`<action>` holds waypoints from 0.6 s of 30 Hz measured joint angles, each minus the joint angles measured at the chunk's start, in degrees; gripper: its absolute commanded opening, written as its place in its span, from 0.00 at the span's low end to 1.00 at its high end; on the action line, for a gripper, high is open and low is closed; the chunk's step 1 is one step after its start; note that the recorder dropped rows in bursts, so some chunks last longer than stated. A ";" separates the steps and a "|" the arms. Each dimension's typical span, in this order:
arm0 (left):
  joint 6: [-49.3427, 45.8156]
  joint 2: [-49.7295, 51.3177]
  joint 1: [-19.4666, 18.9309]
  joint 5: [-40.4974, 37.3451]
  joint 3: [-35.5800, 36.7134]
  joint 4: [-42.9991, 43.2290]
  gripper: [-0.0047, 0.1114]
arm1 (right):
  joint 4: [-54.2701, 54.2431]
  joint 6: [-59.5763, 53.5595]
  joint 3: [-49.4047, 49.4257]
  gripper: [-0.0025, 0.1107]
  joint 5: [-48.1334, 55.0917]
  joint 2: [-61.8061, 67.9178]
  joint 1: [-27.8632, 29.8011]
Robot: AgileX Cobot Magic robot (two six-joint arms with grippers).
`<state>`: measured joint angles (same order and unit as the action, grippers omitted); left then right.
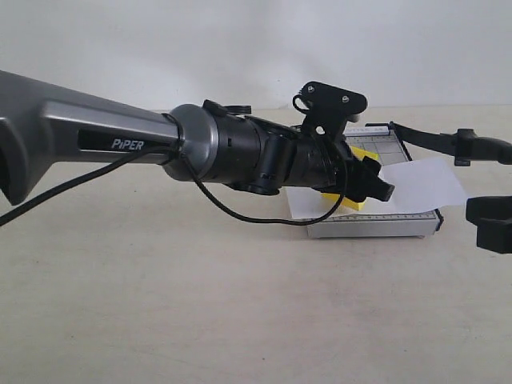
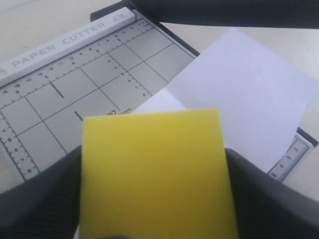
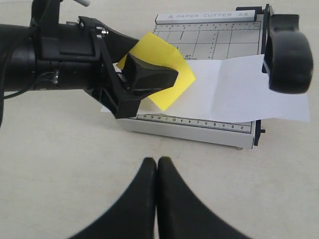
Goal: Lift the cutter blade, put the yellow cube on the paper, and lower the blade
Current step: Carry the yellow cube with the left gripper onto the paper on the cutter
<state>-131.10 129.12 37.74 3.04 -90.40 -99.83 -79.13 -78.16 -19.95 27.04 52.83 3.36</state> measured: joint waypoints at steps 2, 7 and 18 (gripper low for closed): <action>0.00 0.00 0.12 -0.15 -0.39 0.00 0.37 | 0.00 0.00 0.00 0.02 0.00 0.00 0.00; 0.00 0.00 0.12 1.15 -0.50 0.00 0.43 | 0.00 0.00 0.00 0.02 0.00 0.00 0.00; 0.69 0.00 0.12 1.47 -0.50 0.00 0.60 | 0.00 0.00 0.00 0.02 -0.10 0.00 0.00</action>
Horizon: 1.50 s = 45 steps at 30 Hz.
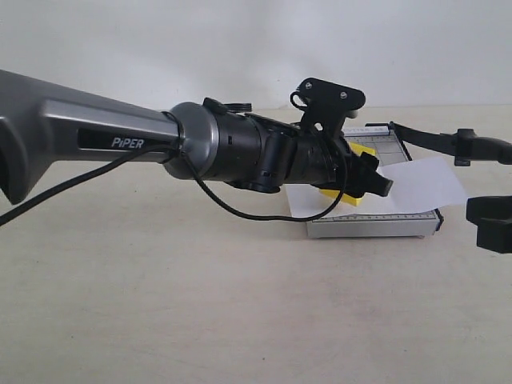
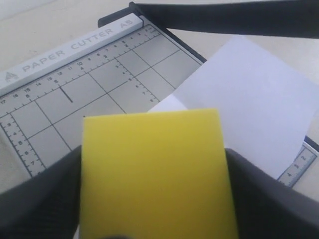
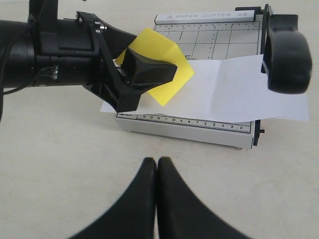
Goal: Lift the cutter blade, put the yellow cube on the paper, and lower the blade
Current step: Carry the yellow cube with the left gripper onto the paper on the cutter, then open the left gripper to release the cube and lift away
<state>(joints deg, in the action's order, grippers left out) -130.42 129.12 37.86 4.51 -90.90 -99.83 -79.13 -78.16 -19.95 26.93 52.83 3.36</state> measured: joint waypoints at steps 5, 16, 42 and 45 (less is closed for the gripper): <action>1.15 0.04 0.00 1.10 0.00 0.00 0.63 | 0.00 0.00 0.00 0.02 0.00 0.00 0.00; 1.28 0.04 0.00 1.00 0.00 0.00 0.63 | 0.00 0.00 0.00 0.02 0.11 0.00 0.00; -4.85 -32.03 0.00 3.14 14.18 0.00 0.63 | 0.00 -0.02 0.00 0.02 0.11 0.00 0.00; -5.45 -40.34 0.00 6.83 22.03 0.00 0.63 | 0.00 -0.02 0.00 0.02 0.11 0.00 0.00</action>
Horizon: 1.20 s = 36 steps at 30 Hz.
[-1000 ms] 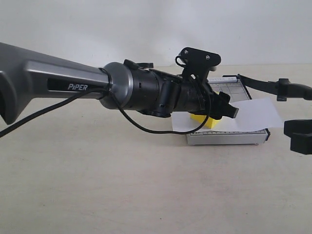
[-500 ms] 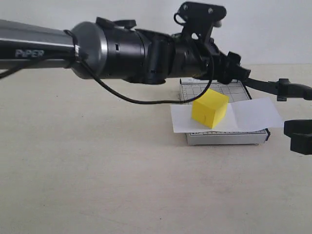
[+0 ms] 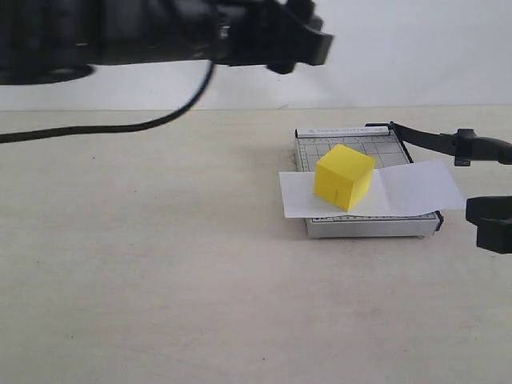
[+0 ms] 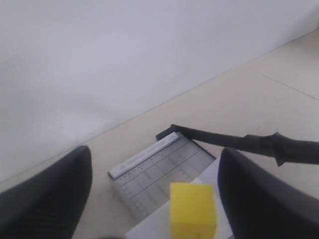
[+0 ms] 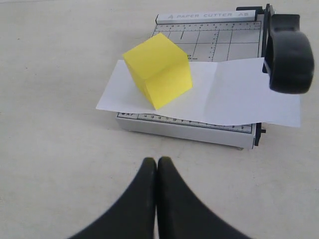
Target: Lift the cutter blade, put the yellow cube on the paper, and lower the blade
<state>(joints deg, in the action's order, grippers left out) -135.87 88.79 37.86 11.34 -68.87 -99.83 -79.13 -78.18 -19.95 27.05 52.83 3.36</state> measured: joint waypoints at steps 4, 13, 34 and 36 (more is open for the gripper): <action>0.52 -11.70 0.00 1.99 10.51 0.00 0.63 | 0.00 0.34 0.00 0.02 0.00 0.00 0.00; 8.07 -39.48 0.00 2.22 34.96 0.00 0.63 | 0.11 4.56 0.00 0.07 0.16 0.00 0.00; 17.33 -57.31 0.00 -12.79 56.24 -0.06 0.57 | 12.06 9.94 -18.29 0.87 2.65 0.00 0.00; 17.59 -59.20 0.00 -12.79 57.84 -0.06 0.57 | 15.22 12.00 -19.21 0.87 1.29 0.00 0.00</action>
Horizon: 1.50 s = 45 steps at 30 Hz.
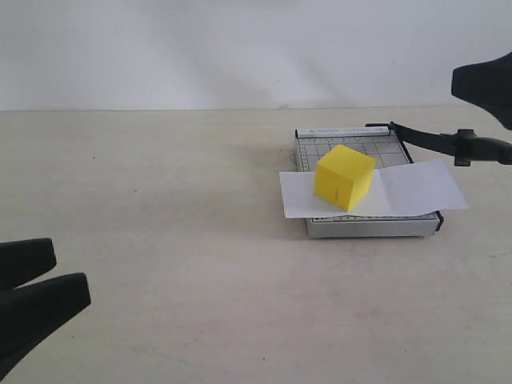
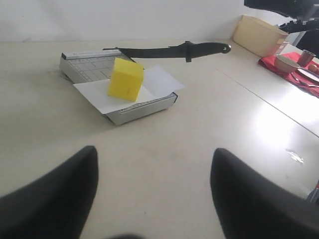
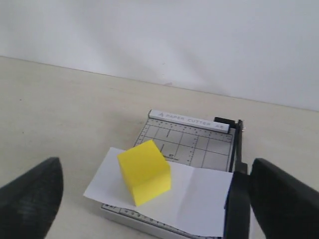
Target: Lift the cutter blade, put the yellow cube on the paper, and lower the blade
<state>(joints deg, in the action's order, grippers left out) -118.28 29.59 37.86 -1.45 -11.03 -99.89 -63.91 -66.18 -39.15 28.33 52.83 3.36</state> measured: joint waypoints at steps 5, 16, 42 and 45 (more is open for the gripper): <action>2.69 -3.59 0.00 0.00 3.73 0.00 0.57 | 2.52 0.77 -2.04 0.87 0.78 0.46 0.00; 3.75 -4.55 0.00 -1.04 4.37 0.00 0.57 | 2.28 1.05 -5.24 0.87 6.62 0.46 0.00; 6.59 -4.55 0.00 -4.41 4.37 0.00 0.57 | 3.41 15.29 -5.24 0.60 0.48 0.57 0.00; 6.59 -4.55 0.00 -4.77 4.37 0.00 0.57 | 7.47 20.45 -5.24 0.60 -0.14 1.36 0.00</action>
<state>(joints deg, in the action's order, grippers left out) -111.69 25.04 37.86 -6.22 -6.66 -99.89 -56.45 -45.73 -44.39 28.19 54.19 3.36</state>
